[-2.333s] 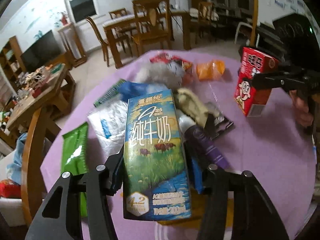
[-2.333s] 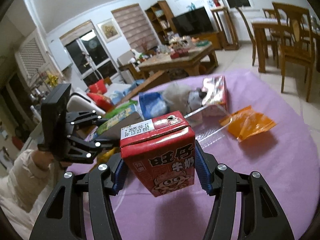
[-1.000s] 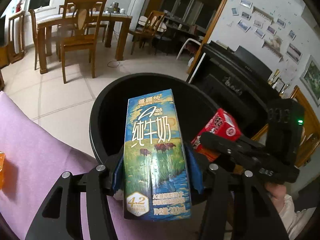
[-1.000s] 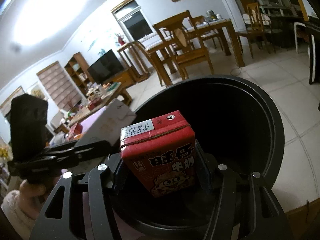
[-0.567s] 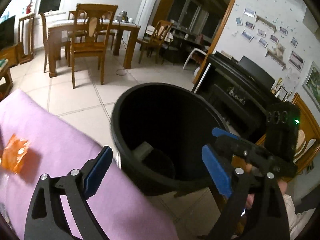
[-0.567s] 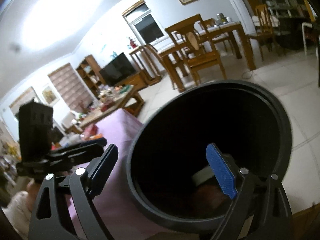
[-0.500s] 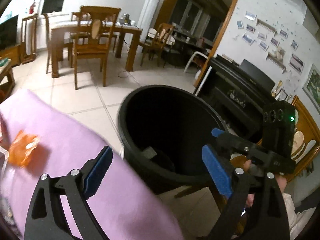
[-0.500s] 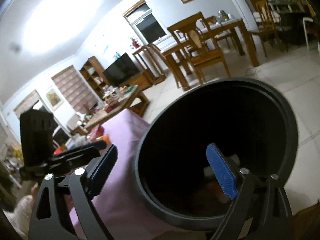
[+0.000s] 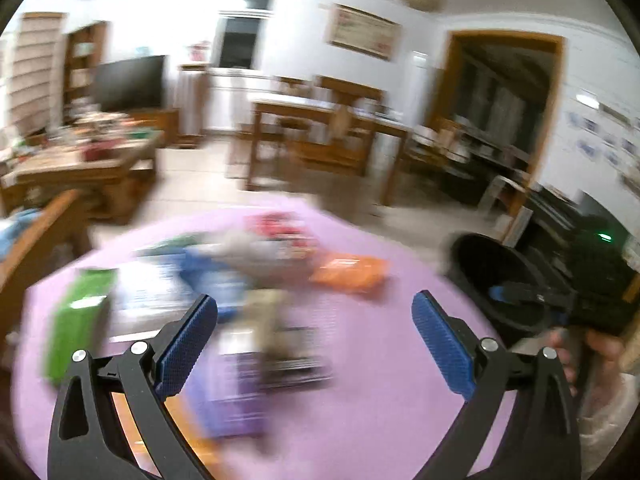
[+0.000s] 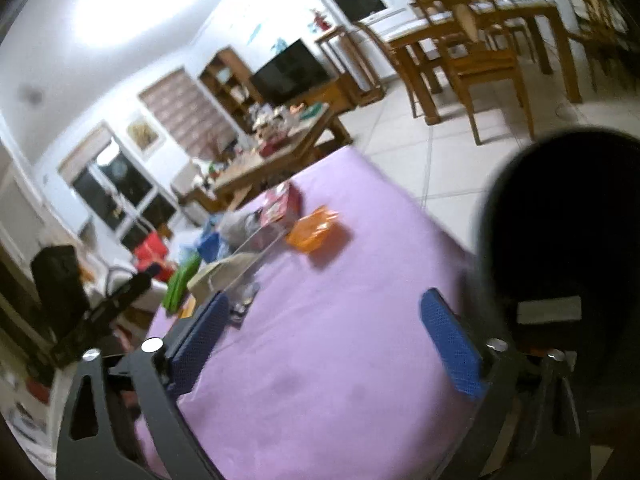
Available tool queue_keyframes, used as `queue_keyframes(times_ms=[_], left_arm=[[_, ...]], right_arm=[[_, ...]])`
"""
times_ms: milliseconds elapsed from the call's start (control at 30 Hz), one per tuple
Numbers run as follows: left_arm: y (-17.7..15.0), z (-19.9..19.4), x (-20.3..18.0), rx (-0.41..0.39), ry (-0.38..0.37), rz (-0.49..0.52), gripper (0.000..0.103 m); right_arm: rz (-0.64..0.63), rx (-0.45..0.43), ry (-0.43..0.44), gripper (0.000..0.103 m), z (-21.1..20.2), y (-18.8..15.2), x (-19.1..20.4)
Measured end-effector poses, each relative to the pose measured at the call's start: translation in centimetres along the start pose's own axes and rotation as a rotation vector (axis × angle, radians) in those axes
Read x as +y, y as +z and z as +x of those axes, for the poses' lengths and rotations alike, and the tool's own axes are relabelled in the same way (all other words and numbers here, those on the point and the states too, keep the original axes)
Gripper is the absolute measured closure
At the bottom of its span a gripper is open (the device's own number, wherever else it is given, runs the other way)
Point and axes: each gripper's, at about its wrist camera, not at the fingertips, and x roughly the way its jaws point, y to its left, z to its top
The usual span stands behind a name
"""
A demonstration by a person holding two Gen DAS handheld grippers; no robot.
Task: Collect trash
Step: 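Grasp the green packet with the left tool while the right tool grasps the clear plastic tray, then carry the green packet and plastic tray to the bin and release both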
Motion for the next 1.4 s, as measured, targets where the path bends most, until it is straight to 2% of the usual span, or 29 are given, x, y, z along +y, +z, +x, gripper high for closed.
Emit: queue_keyframes(times_ms=[67, 200, 267, 367, 433, 467, 533, 633, 733, 767, 800, 833, 867, 900, 1000, 1033, 1133, 1200, 1400], left_arm=[[0.2, -0.6, 4.2, 0.004, 0.118, -0.041, 0.006], [0.1, -0.4, 11.6, 0.057, 0.284, -0.103, 0.006], [-0.4, 0.2, 14.5, 0.09, 0.324, -0.094, 0.006], [-0.7, 2.6, 16.6, 0.178, 0.362, -0.045, 0.007], [-0.8, 3.9, 17.2, 0.21, 0.361, -0.021, 0.007], [-0.8, 4.1, 17.6, 0.215, 0.358, -0.017, 0.011], [-0.9, 5.3, 17.9, 0.246, 0.34, -0.01, 0.026], [-1.1, 6.1, 18.3, 0.282, 0.294, -0.029, 0.034], [-1.0, 6.3, 18.7, 0.285, 0.265, -0.042, 0.042], [-1.1, 6.3, 18.7, 0.287, 0.253, -0.046, 0.047], [-1.1, 6.2, 18.8, 0.288, 0.231, -0.052, 0.058], [-1.1, 6.0, 18.6, 0.285, 0.212, -0.056, 0.063], [-1.3, 5.9, 18.7, 0.281, 0.203, -0.056, 0.067], [-1.4, 5.6, 18.5, 0.274, 0.202, -0.053, 0.072], [-1.4, 5.0, 18.3, 0.249, 0.202, -0.057, 0.077], [-1.5, 4.7, 18.3, 0.239, 0.191, -0.064, 0.077], [-1.8, 3.6, 18.3, 0.202, 0.141, -0.092, 0.08], [-1.9, 2.6, 18.1, 0.171, 0.111, -0.103, 0.08], [-2.2, -0.9, 16.4, 0.082, 0.059, -0.128, 0.081]], right_arm=[[0.002, 0.036, 0.027, 0.04, 2.2, 0.3, 2.0], [0.023, 0.097, 0.043, 0.04, 7.3, 0.9, 5.4], [0.051, 0.118, 0.039, 0.04, 9.3, 1.3, 6.4], [0.101, 0.154, 0.004, 0.04, 12.1, 2.3, 7.7], [0.129, 0.17, -0.024, 0.04, 13.7, 3.0, 8.2], [0.129, 0.175, -0.043, 0.04, 14.4, 3.4, 8.5], [0.122, 0.19, -0.094, 0.04, 15.7, 4.0, 9.1], [0.136, 0.217, -0.145, 0.039, 17.2, 4.4, 9.4], [0.146, 0.238, -0.169, 0.033, 18.5, 4.4, 9.4], [0.146, 0.243, -0.172, 0.032, 18.9, 4.5, 9.4], [0.136, 0.241, -0.181, 0.032, 19.1, 4.6, 9.7], [0.125, 0.238, -0.186, 0.033, 19.2, 4.2, 9.6], [0.107, 0.233, -0.199, 0.04, 19.1, 4.2, 9.7], [0.092, 0.234, -0.222, 0.06, 19.1, 4.1, 9.7], [0.123, 0.233, -0.204, 0.086, 18.9, 3.0, 8.7], [0.129, 0.242, -0.181, 0.091, 19.0, 2.6, 8.6], [0.127, 0.227, -0.129, 0.095, 18.5, 1.8, 8.4], [0.115, 0.192, -0.1, 0.099, 17.6, 1.7, 8.6], [0.067, 0.061, -0.025, 0.099, 12.5, 1.6, 8.9]])
